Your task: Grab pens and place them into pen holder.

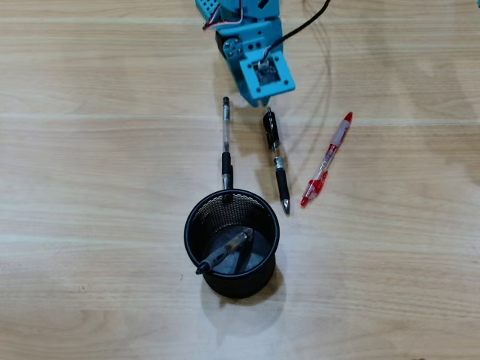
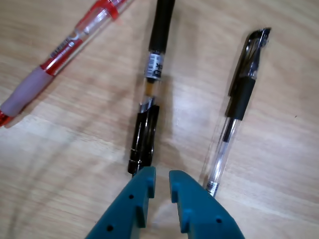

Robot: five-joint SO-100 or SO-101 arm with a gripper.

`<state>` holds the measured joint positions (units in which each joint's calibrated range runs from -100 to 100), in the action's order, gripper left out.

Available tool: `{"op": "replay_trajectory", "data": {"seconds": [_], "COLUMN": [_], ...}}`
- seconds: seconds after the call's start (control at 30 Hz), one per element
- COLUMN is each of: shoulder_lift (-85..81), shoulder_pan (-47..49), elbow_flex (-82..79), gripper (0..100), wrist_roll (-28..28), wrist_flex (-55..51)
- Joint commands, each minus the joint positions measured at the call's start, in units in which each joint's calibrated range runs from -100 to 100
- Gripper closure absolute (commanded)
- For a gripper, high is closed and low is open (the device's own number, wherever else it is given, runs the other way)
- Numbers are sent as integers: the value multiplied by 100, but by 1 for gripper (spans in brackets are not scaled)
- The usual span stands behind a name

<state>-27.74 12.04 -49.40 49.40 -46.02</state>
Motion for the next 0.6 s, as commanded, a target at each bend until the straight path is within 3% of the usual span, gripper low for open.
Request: {"op": "replay_trajectory", "data": {"seconds": [0.0, 0.57], "shoulder_lift": [485, 1173], "shoulder_pan": [-237, -1173], "elbow_flex": [699, 1141], "gripper": [96, 96], "wrist_roll": [31, 0], "wrist_flex": [-34, -43]}}
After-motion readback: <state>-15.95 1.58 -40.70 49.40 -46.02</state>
